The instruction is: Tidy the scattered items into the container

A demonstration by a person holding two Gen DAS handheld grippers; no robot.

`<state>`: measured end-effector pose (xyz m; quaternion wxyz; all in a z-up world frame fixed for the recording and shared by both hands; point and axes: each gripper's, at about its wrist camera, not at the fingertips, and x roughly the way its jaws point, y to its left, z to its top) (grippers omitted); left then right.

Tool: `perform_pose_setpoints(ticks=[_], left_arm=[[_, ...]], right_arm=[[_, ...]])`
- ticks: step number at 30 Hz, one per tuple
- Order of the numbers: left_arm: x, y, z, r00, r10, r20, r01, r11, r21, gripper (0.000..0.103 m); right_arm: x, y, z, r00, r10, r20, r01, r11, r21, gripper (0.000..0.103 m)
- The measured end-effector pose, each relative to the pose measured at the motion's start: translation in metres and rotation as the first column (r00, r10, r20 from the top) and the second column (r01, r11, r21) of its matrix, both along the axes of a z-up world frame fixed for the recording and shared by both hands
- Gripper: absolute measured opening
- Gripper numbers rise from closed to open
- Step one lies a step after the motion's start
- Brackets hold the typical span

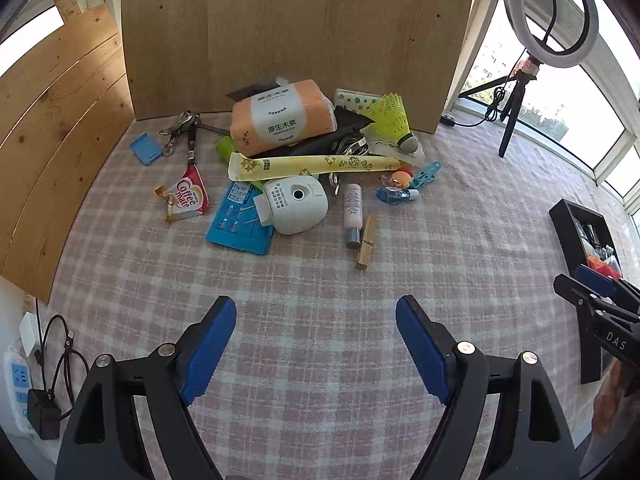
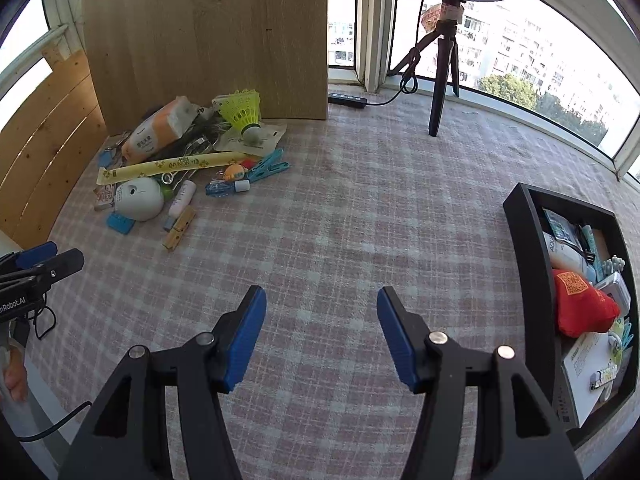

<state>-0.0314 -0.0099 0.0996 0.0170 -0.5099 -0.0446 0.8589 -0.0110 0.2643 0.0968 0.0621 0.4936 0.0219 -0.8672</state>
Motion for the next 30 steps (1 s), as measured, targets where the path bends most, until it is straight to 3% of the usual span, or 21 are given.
perform_pose_setpoints(ticks=[5,6,7,11,15,21,30], left_arm=[[-0.002,0.003,-0.001,1.000,0.000,-0.009,0.000,1.000,0.015,0.090],[-0.002,0.003,-0.001,1.000,0.004,-0.012,-0.004,1.000,0.021,0.098],[-0.001,0.002,0.000,1.000,0.002,-0.022,-0.001,1.000,0.031,0.100],[0.002,0.007,0.005,0.997,-0.030,-0.065,0.031,0.999,0.014,0.100],[0.002,0.010,0.005,0.997,-0.032,-0.064,0.032,0.999,0.005,0.100],[-0.002,0.003,-0.003,0.999,0.035,-0.016,-0.035,0.999,-0.018,0.100],[0.004,0.010,0.007,0.998,-0.011,-0.056,0.010,1.000,-0.012,0.100]], right_arm=[[-0.001,0.006,-0.005,1.000,-0.024,0.013,0.024,1.000,0.012,0.057],[-0.001,0.008,-0.006,0.999,-0.029,0.015,0.028,1.000,0.013,0.057],[-0.001,0.009,-0.006,0.999,-0.031,0.018,0.031,0.999,0.013,0.057],[-0.002,0.010,-0.008,0.999,-0.035,0.025,0.034,0.999,0.012,0.057],[-0.002,0.008,-0.010,0.999,-0.032,0.029,0.032,0.999,0.009,0.057],[-0.002,0.005,-0.010,0.999,-0.019,0.027,0.019,1.000,0.015,0.057],[-0.004,0.001,-0.010,1.000,-0.013,0.025,0.013,1.000,0.017,0.057]])
